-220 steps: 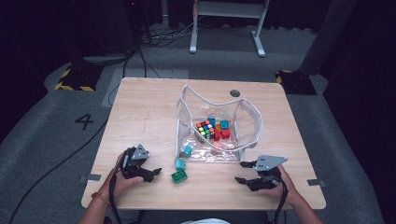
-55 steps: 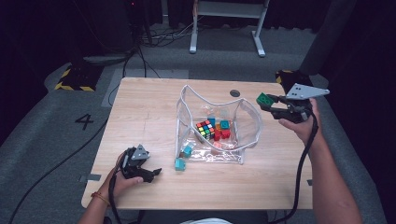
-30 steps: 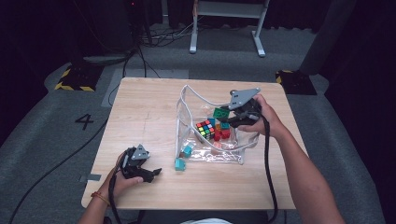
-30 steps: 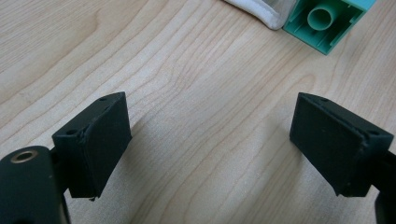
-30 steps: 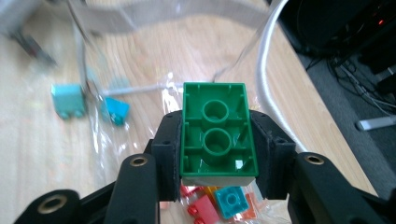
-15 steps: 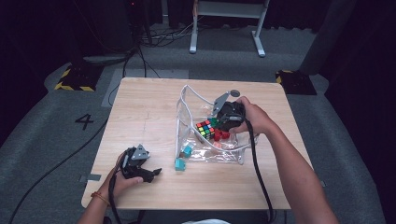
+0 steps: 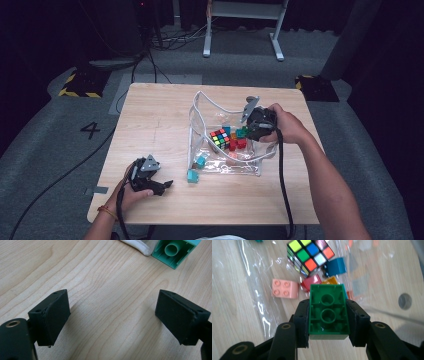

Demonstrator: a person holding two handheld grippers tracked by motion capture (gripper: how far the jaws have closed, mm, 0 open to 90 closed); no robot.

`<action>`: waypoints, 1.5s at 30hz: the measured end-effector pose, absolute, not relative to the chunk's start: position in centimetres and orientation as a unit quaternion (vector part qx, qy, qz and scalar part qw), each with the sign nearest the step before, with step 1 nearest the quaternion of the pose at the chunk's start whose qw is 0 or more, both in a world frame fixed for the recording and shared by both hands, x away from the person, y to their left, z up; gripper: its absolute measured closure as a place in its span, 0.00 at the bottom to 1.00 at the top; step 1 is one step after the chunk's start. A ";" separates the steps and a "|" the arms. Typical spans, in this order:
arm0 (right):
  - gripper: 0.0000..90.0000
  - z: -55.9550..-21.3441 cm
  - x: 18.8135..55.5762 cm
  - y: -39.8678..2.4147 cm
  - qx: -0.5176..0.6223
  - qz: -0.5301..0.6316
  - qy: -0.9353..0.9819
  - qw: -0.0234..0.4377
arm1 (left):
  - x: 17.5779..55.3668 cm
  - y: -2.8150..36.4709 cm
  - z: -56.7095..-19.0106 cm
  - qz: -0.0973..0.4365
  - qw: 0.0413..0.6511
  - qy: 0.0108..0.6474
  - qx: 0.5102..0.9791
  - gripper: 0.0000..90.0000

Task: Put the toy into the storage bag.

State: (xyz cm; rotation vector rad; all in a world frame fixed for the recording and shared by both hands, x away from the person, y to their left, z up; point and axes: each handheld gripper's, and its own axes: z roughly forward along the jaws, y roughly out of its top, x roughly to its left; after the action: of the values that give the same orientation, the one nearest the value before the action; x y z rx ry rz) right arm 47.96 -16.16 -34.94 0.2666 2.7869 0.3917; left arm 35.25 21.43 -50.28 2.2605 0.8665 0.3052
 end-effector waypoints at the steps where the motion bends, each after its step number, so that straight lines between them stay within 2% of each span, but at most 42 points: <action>1: 0.65 -34.9 48.0 -16.6 0.096 0.137 0.974 0.156 | 35.2 21.4 -50.3 0.118 0.344 0.333 0.870 0.14; 15: 0.65 -34.6 47.8 -19.8 0.133 0.193 0.960 0.153 | 35.2 21.4 -50.3 0.117 0.344 0.334 0.870 0.14; 27: 0.62 -34.6 47.5 -20.1 0.134 0.207 0.955 0.162 | 35.2 21.4 -50.3 0.117 0.344 0.334 0.870 0.14; 45: 0.62 -34.2 47.1 -20.7 0.137 0.234 0.947 0.171 | 35.2 21.4 -50.3 0.117 0.343 0.334 0.870 0.14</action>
State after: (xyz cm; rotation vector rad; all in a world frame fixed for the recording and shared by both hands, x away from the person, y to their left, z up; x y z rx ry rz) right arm 47.13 -20.73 -34.24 0.3891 2.6906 0.6644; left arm 35.25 21.43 -50.28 2.2611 0.8669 0.3052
